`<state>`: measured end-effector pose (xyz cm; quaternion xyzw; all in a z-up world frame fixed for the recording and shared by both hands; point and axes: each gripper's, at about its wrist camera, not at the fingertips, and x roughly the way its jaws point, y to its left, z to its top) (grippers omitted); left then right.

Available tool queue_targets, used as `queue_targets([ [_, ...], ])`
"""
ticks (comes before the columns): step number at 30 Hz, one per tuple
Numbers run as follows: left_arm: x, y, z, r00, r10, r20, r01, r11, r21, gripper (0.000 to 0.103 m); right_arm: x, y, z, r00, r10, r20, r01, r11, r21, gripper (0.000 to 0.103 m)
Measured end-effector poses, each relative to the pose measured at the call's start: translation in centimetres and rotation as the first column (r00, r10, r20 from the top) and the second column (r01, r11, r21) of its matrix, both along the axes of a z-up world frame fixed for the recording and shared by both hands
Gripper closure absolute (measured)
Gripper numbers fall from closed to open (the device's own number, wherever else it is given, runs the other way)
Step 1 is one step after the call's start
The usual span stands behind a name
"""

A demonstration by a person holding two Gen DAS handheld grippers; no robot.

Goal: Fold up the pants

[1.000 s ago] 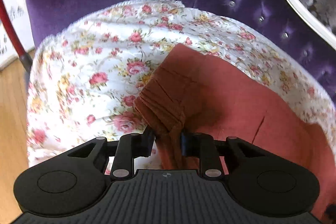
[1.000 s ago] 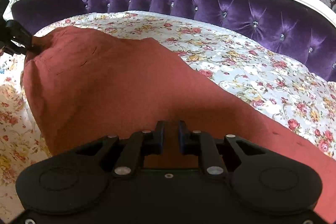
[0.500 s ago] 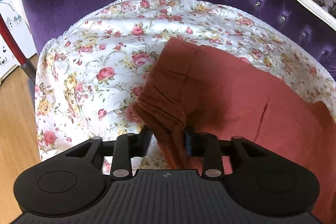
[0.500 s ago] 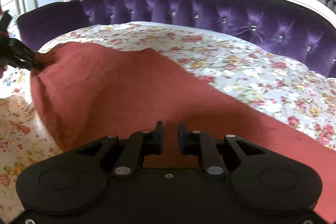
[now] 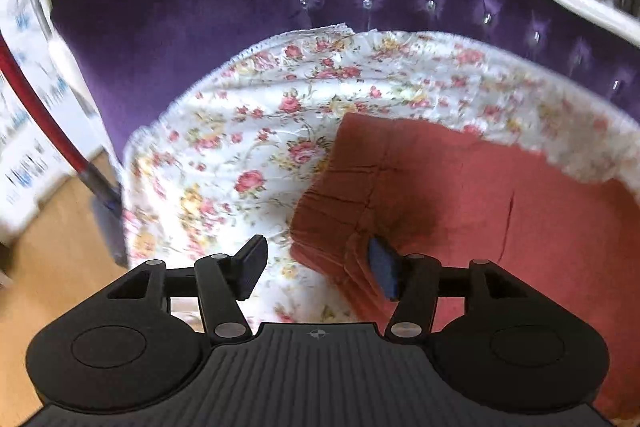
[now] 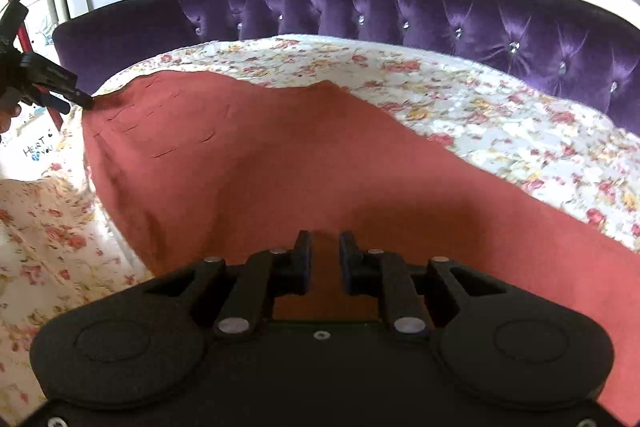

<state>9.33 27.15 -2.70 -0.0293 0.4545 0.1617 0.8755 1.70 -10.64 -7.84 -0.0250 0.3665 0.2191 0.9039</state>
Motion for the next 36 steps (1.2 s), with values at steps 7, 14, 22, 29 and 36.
queue_targets([
  [7, -0.2, -2.3, 0.7, 0.997, -0.056, -0.055, 0.062, 0.99, 0.123, 0.048, -3.0, 1.7, 0.0, 0.994, 0.113, 0.001, -0.113, 0.994, -0.014, 0.07],
  [14, -0.9, -3.0, 0.9, 0.978, -0.159, -0.133, 0.177, 0.975, 0.138, 0.048, -1.5, -4.7, 1.9, 0.994, -0.095, 0.062, 0.095, 0.995, -0.005, 0.07],
  [22, -1.3, -3.3, 0.8, 0.932, -0.276, -0.233, 0.32, 0.93, 0.179, 0.048, 1.4, -10.9, 2.9, 0.97, -0.222, 0.102, 0.231, 0.969, -0.092, 0.069],
  [29, -1.1, -0.9, 1.5, 0.955, -0.191, -0.227, 0.225, 0.965, 0.137, 0.048, 1.2, -12.7, 3.2, 0.967, -0.228, 0.117, 0.241, 0.964, -0.11, 0.069],
  [36, -1.1, -7.4, 4.8, 0.964, -0.261, -0.039, 0.263, 0.964, 0.042, 0.049, 2.2, -14.0, 3.4, 0.976, -0.173, 0.132, 0.192, 0.97, -0.15, 0.069],
])
